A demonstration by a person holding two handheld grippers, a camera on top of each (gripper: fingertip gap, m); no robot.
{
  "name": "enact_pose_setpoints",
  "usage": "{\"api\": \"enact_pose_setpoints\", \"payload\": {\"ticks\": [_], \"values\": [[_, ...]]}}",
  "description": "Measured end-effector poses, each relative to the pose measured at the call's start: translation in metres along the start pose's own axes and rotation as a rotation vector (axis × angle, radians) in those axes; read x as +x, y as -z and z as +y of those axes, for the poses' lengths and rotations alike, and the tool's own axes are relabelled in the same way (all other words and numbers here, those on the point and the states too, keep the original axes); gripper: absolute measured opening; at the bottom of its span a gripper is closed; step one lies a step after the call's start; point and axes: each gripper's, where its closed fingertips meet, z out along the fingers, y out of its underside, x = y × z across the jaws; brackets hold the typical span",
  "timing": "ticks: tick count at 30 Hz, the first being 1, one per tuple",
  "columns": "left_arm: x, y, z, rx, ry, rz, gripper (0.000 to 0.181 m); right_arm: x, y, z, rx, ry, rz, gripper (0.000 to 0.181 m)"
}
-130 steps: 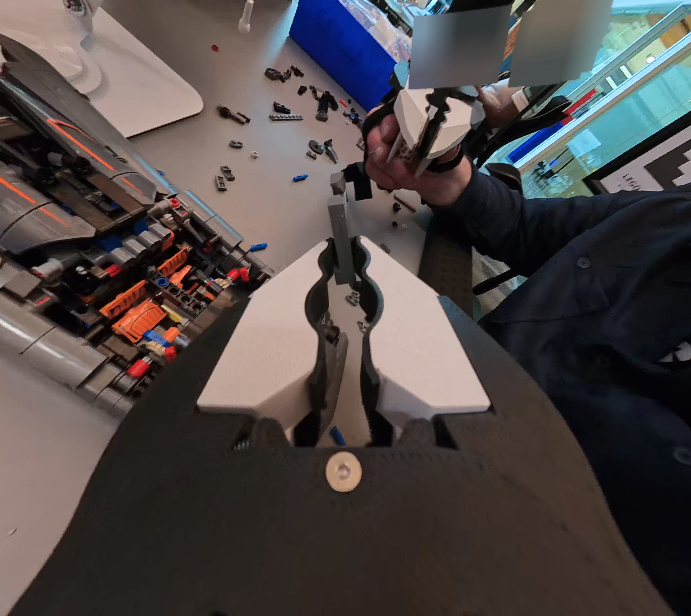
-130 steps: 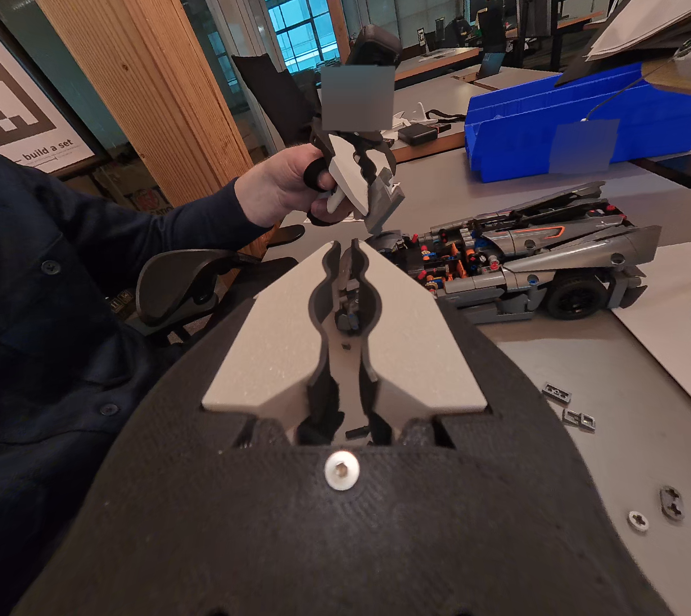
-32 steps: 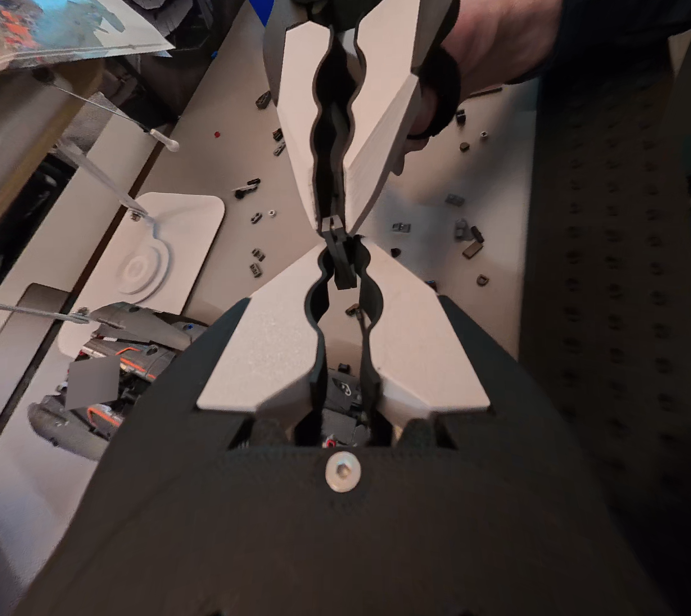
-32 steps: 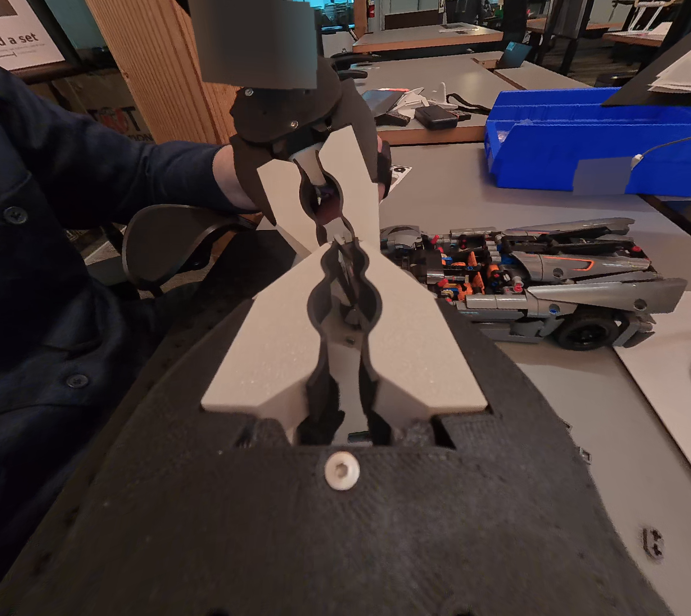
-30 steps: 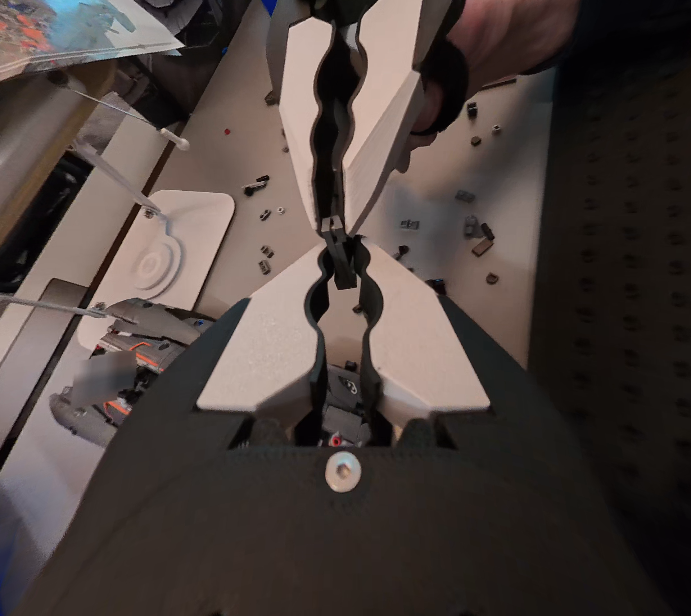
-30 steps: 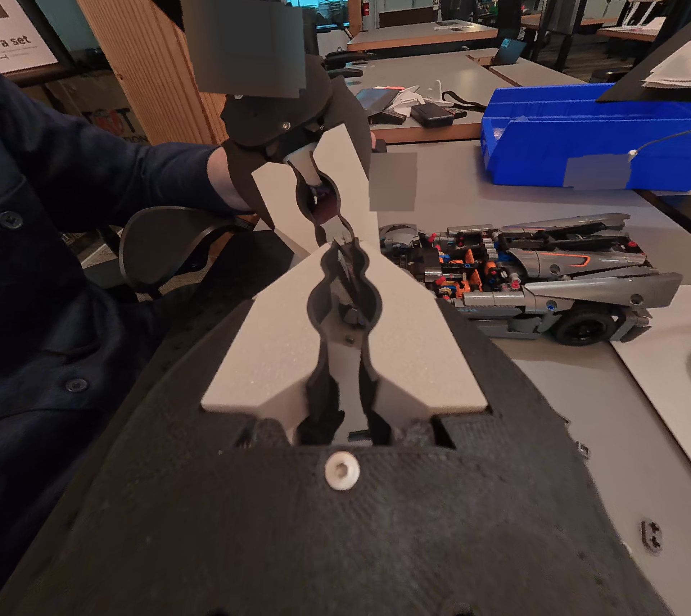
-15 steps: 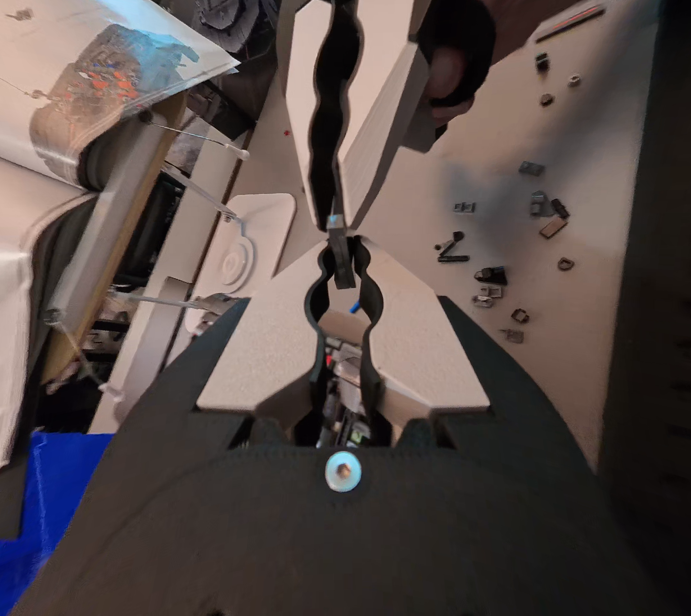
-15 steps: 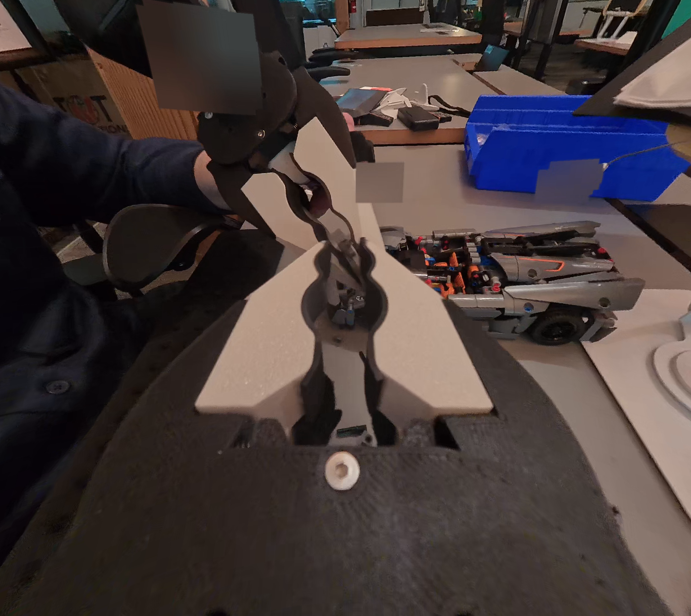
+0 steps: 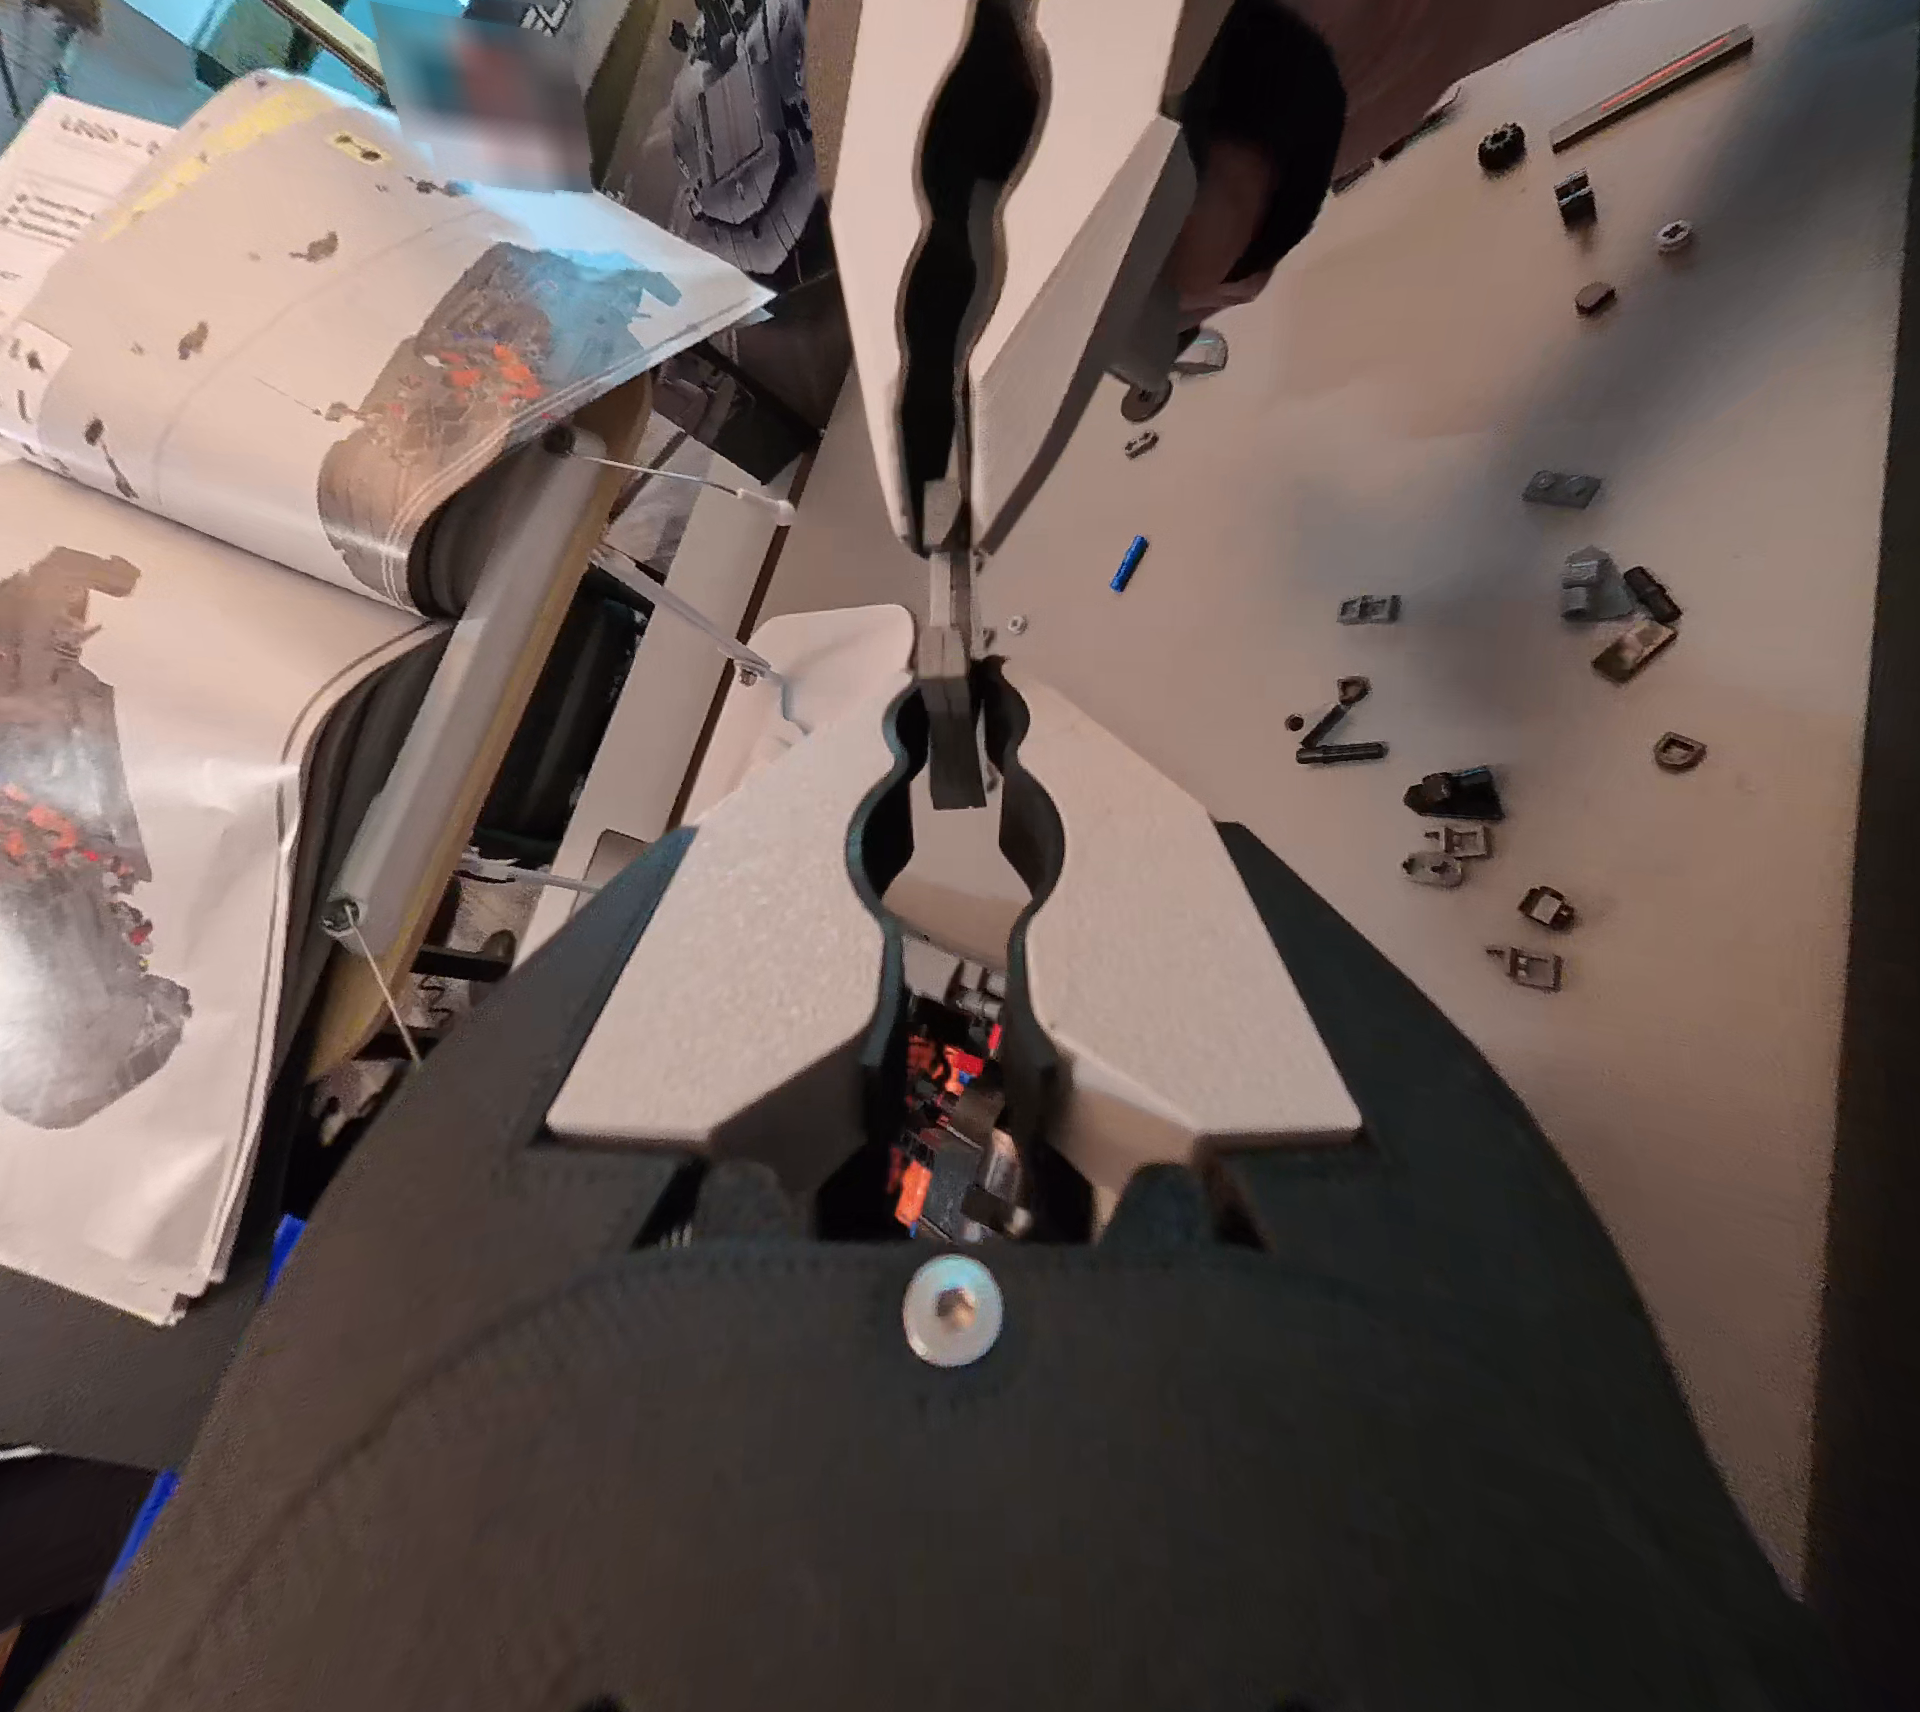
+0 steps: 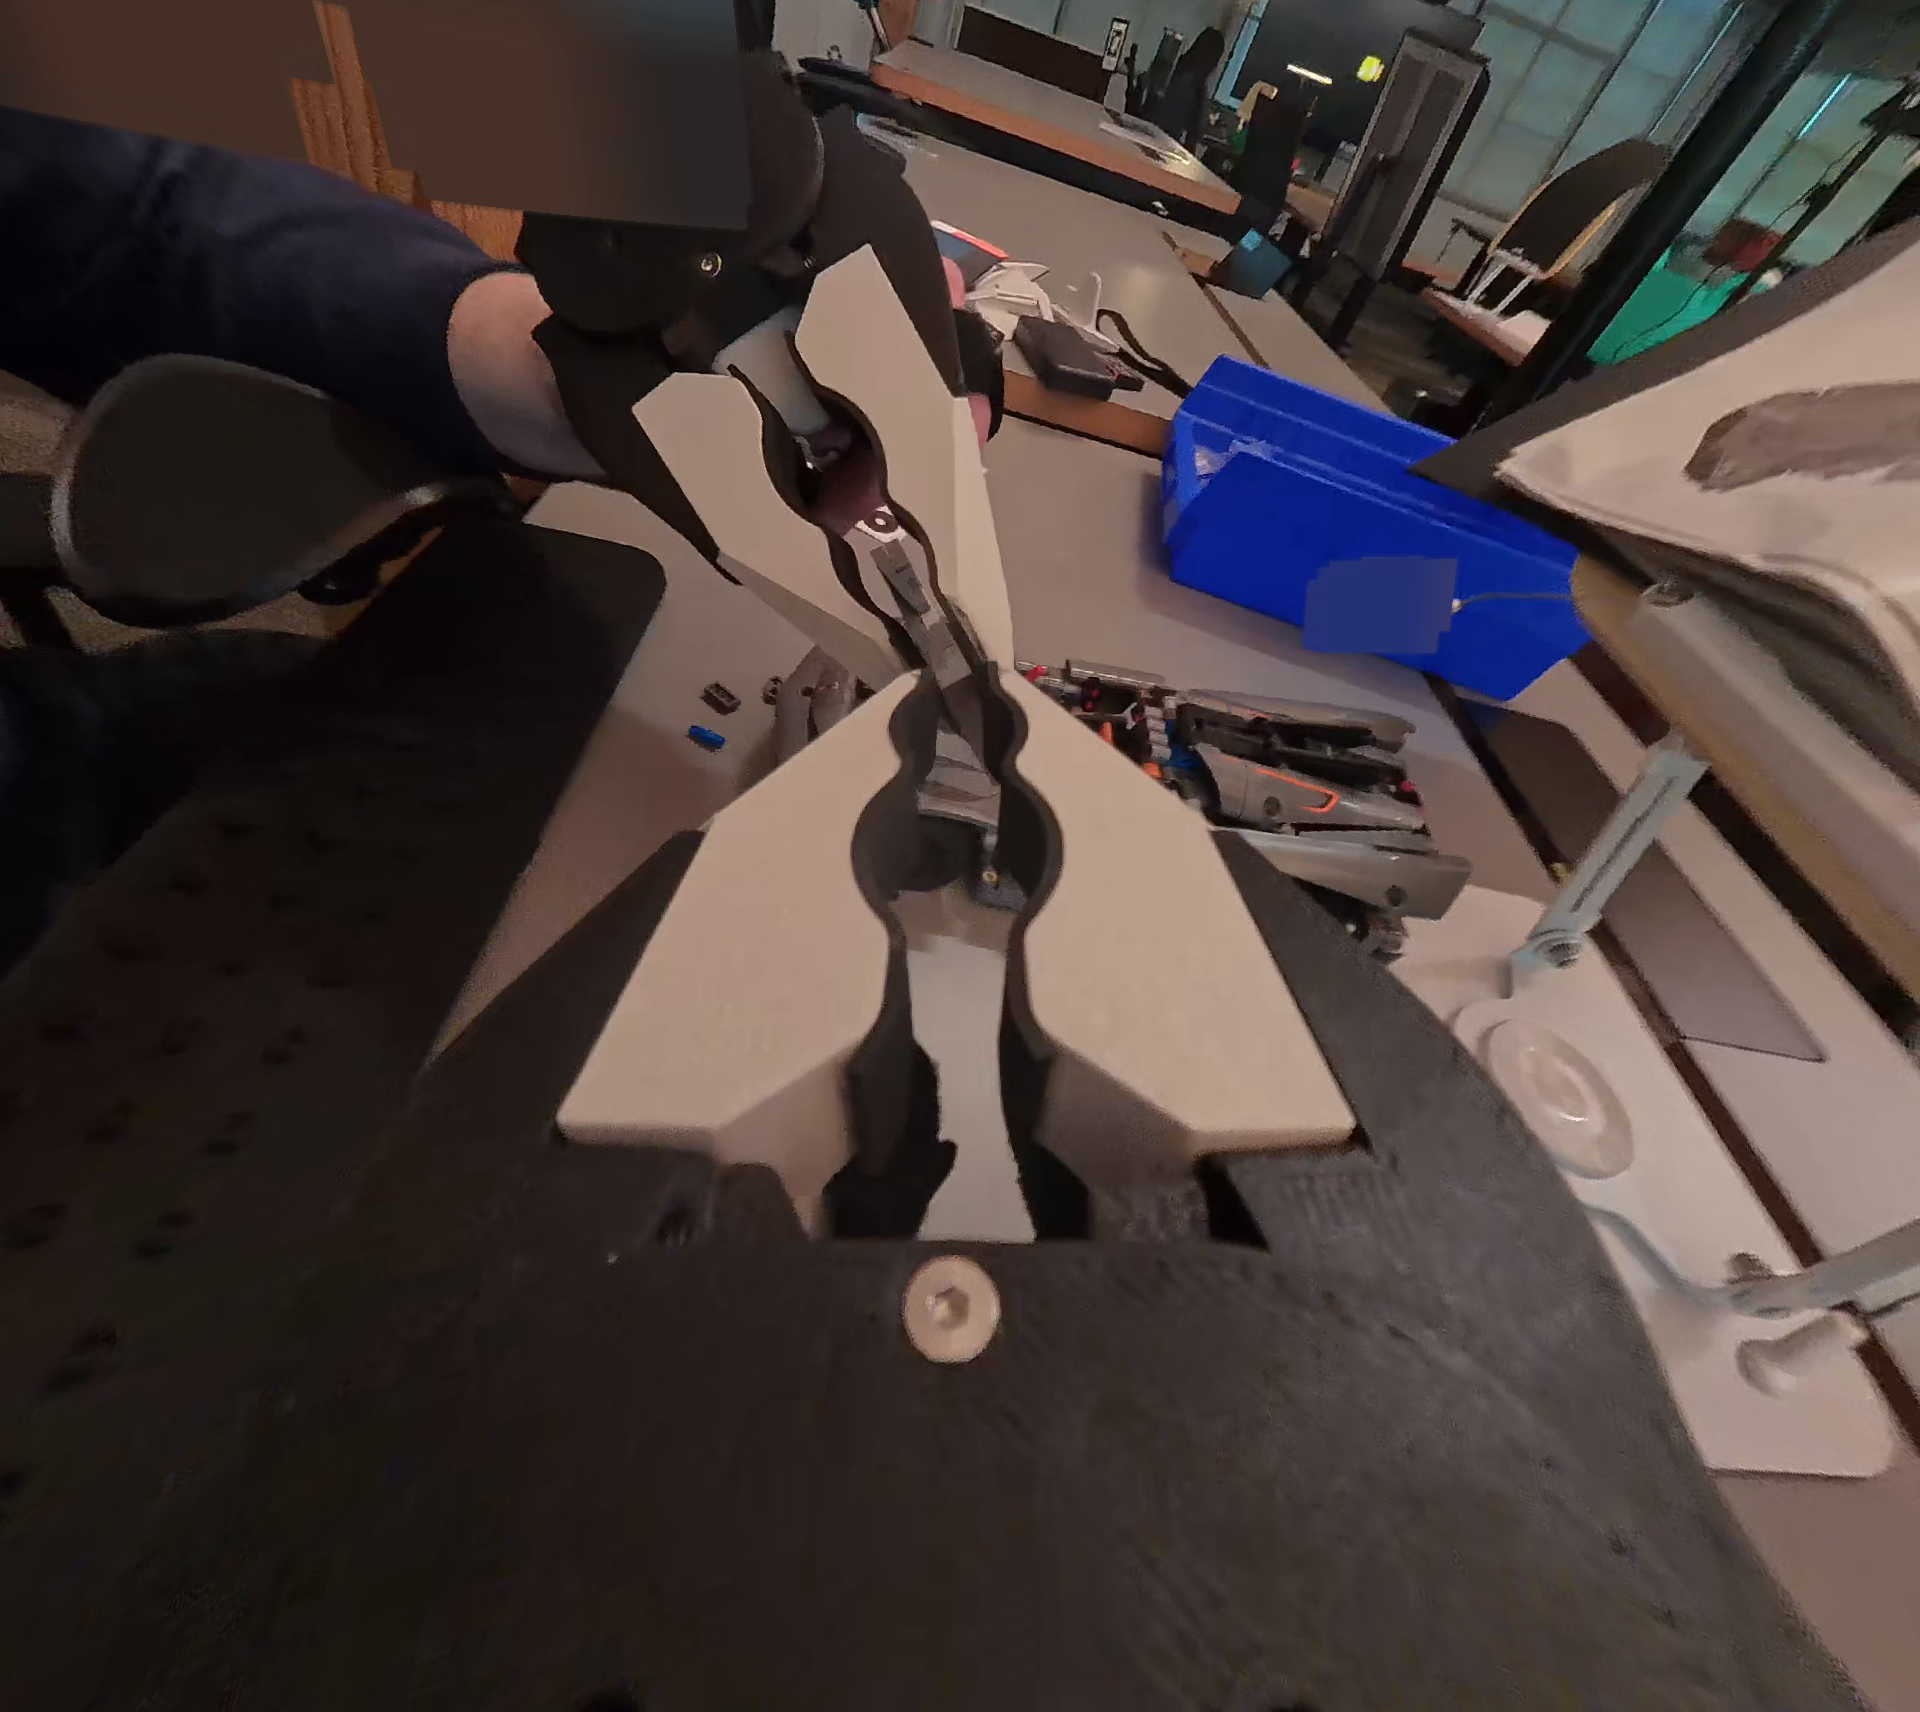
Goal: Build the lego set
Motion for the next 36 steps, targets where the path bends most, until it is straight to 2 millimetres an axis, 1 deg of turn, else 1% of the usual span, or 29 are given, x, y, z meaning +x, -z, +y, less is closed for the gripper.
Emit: {"api": "enact_pose_setpoints", "payload": {"ticks": [7, 10, 16, 20, 27, 32, 36], "values": [[-0.004, 0.003, -0.007, 0.031, -0.054, -0.058, 0.007, -0.003, 0.001, -0.008, -0.004, 0.167, 0.074, 0.005], [-0.008, 0.006, -0.010, 0.039, -0.083, -0.093, 0.007, -0.005, 0.001, -0.011, -0.020, 0.278, 0.117, 0.004], [-0.017, 0.011, -0.015, 0.017, -0.219, -0.215, 0.008, -0.006, 0.002, -0.016, -0.072, 0.514, 0.236, 0.004], [-0.022, 0.016, -0.019, -0.011, -0.337, -0.308, 0.008, -0.008, 0.001, -0.019, -0.096, 0.638, 0.301, 0.005], [-0.027, 0.022, -0.027, -0.050, -0.488, -0.414, 0.007, -0.007, 0.004, -0.026, -0.083, 0.695, 0.356, 0.005], [-0.030, 0.025, -0.030, -0.066, -0.542, -0.454, 0.007, -0.008, 0.005, -0.028, -0.077, 0.714, 0.375, 0.011], [-0.029, 0.025, -0.031, -0.071, -0.558, -0.461, 0.007, -0.008, 0.005, -0.029, -0.073, 0.721, 0.386, 0.007]]}}
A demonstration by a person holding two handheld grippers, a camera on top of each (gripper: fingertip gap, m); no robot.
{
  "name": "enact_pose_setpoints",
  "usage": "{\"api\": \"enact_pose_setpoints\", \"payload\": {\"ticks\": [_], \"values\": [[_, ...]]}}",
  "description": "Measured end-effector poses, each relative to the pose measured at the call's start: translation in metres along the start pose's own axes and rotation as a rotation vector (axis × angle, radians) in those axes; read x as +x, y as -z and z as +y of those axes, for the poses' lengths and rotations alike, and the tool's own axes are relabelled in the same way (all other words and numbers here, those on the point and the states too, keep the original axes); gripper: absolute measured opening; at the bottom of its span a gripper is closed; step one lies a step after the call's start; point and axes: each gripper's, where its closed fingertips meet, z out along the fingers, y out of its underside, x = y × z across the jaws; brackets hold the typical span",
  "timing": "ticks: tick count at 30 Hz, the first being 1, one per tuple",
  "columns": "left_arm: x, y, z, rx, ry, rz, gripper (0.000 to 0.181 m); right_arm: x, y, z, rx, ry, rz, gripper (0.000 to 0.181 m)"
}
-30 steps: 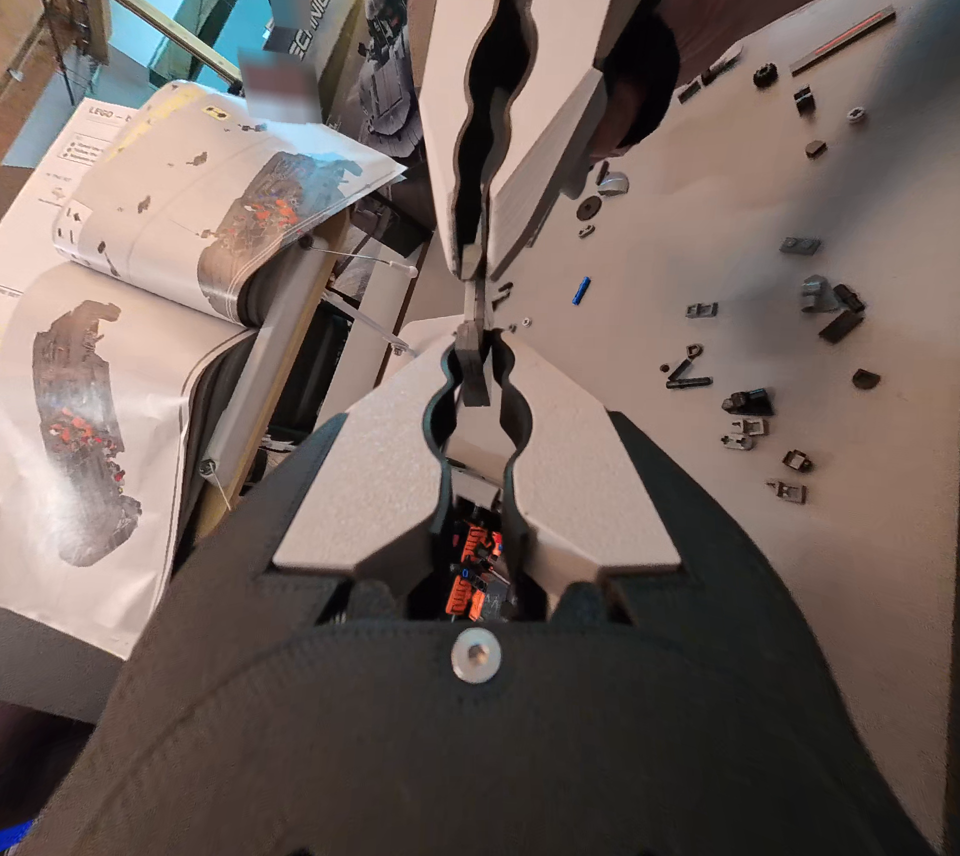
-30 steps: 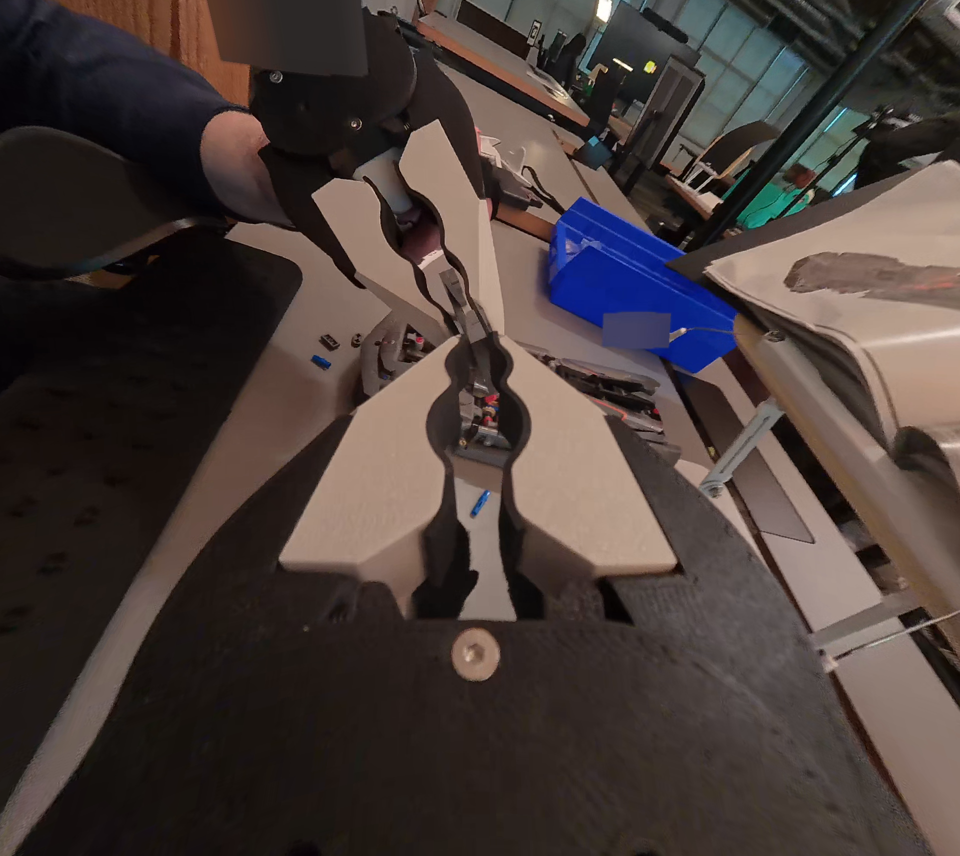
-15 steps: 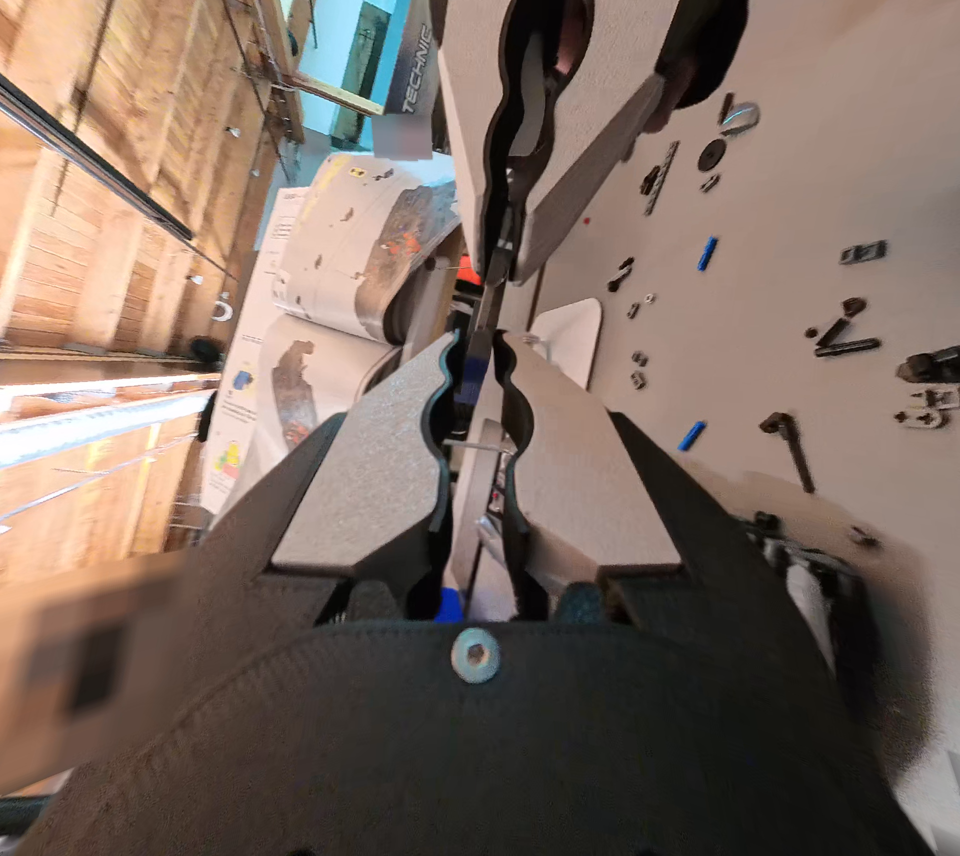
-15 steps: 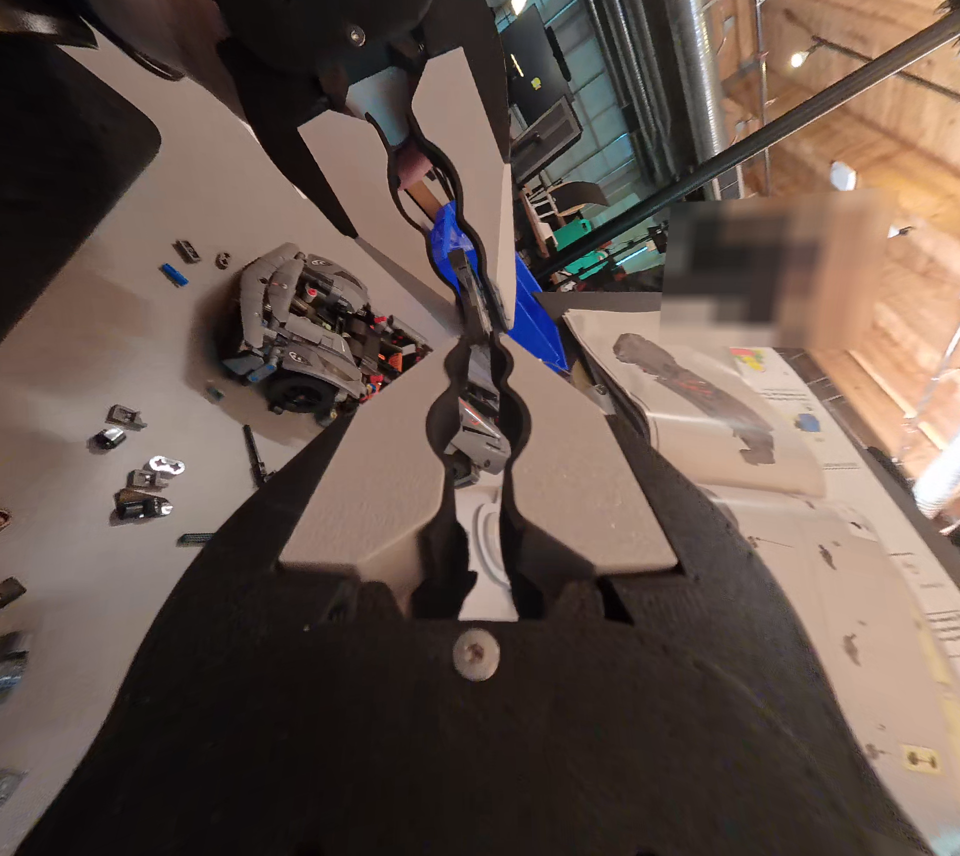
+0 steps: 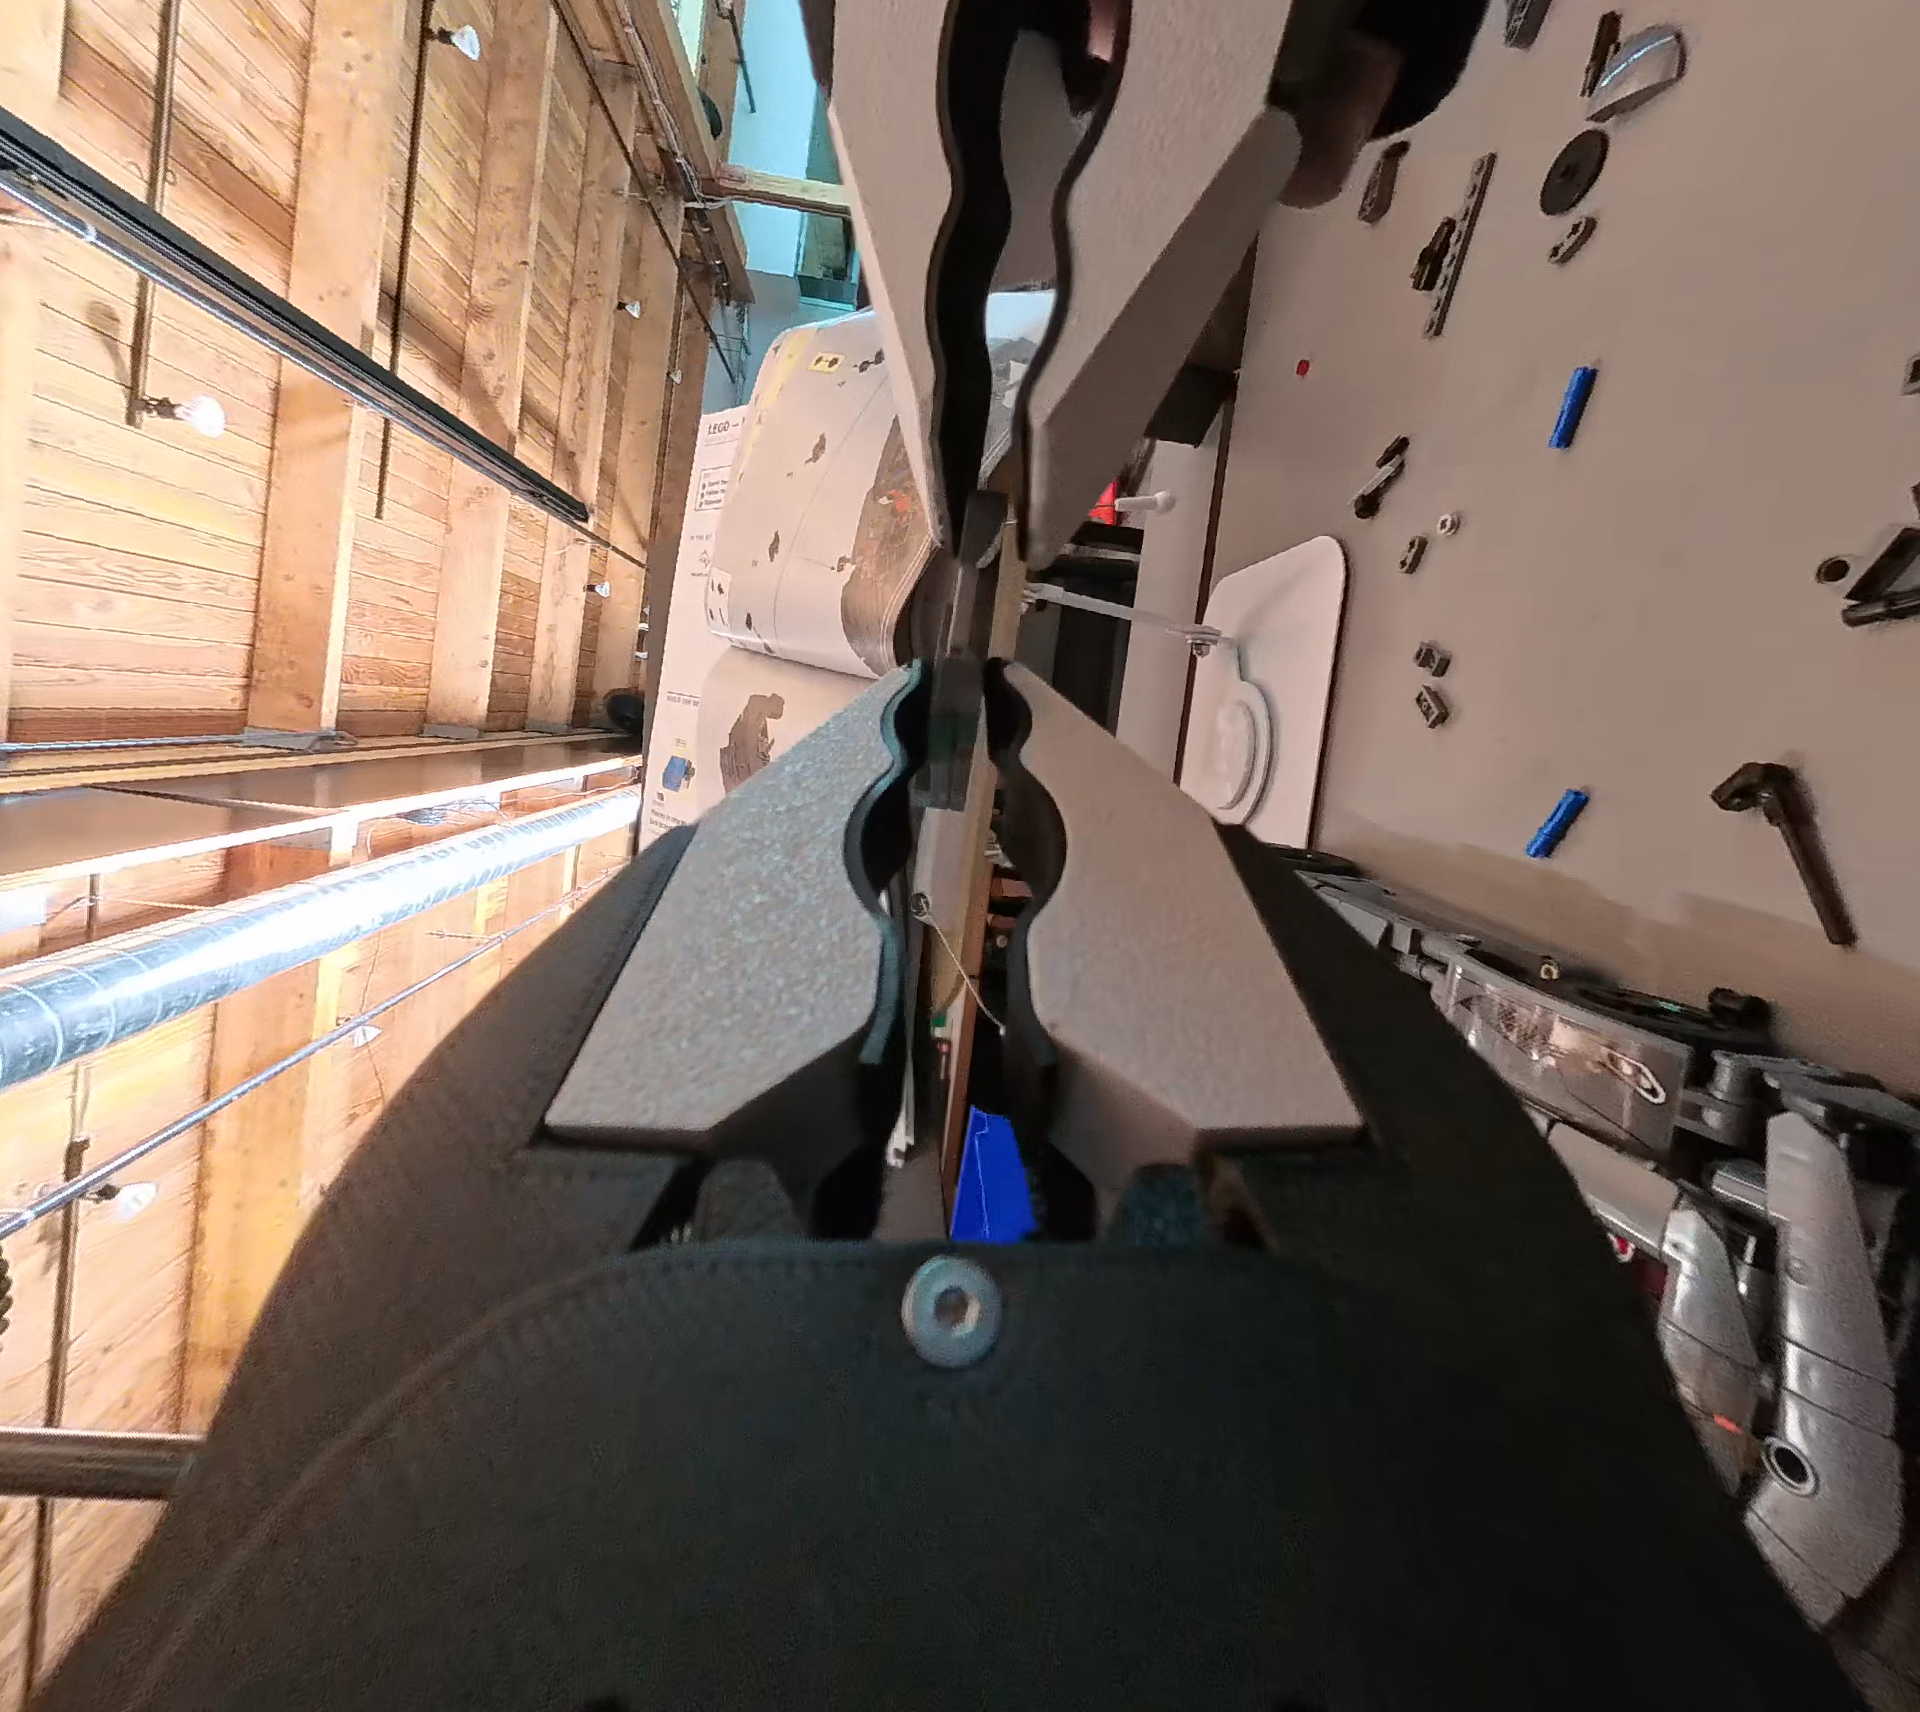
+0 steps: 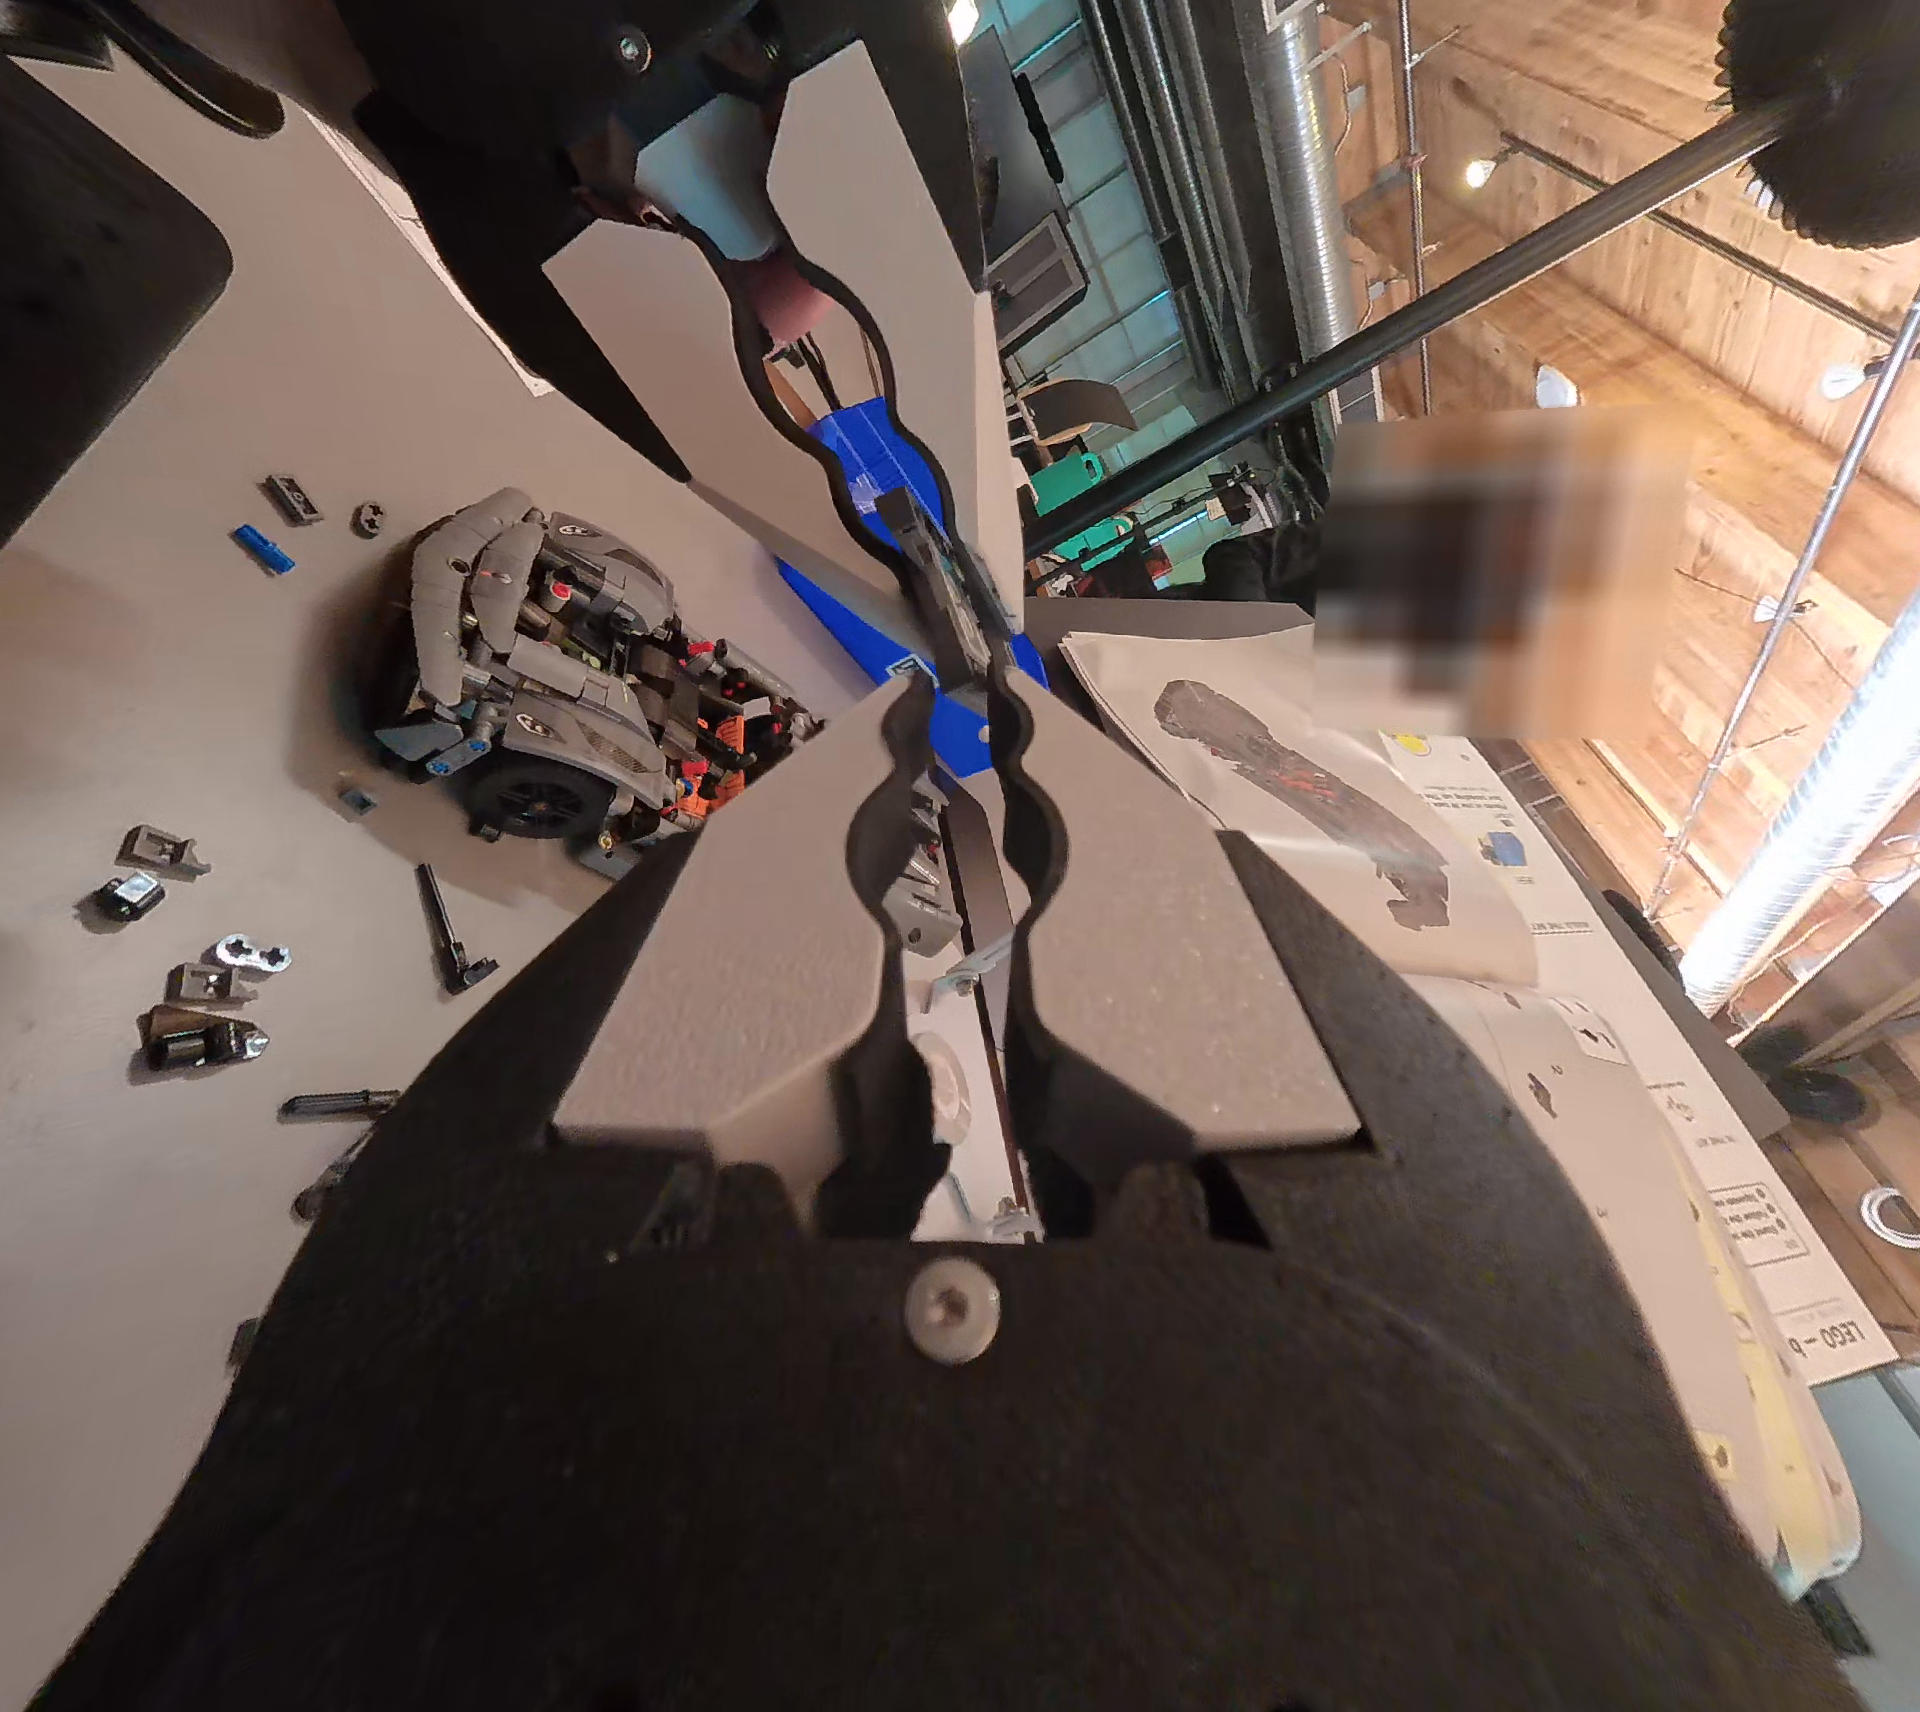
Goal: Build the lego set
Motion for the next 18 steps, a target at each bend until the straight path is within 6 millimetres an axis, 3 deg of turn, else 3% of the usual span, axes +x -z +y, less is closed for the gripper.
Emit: {"api": "enact_pose_setpoints", "payload": {"ticks": [7, 10, 13, 18], "values": [[0.004, -0.001, 0.000, 0.003, 0.014, 0.020, 0.007, -0.001, 0.000, 0.001, -0.014, 0.018, 0.009, 0.005], [0.013, -0.003, -0.001, 0.021, 0.081, 0.095, 0.006, -0.003, -0.002, 0.005, -0.012, -0.028, -0.008, 0.014], [0.019, -0.005, 0.001, 0.033, 0.166, 0.153, 0.006, -0.007, -0.004, 0.009, -0.022, -0.053, -0.037, 0.006], [0.030, -0.006, 0.000, 0.079, 0.377, 0.302, 0.007, -0.010, -0.005, 0.014, -0.005, -0.287, -0.156, 0.005]]}}
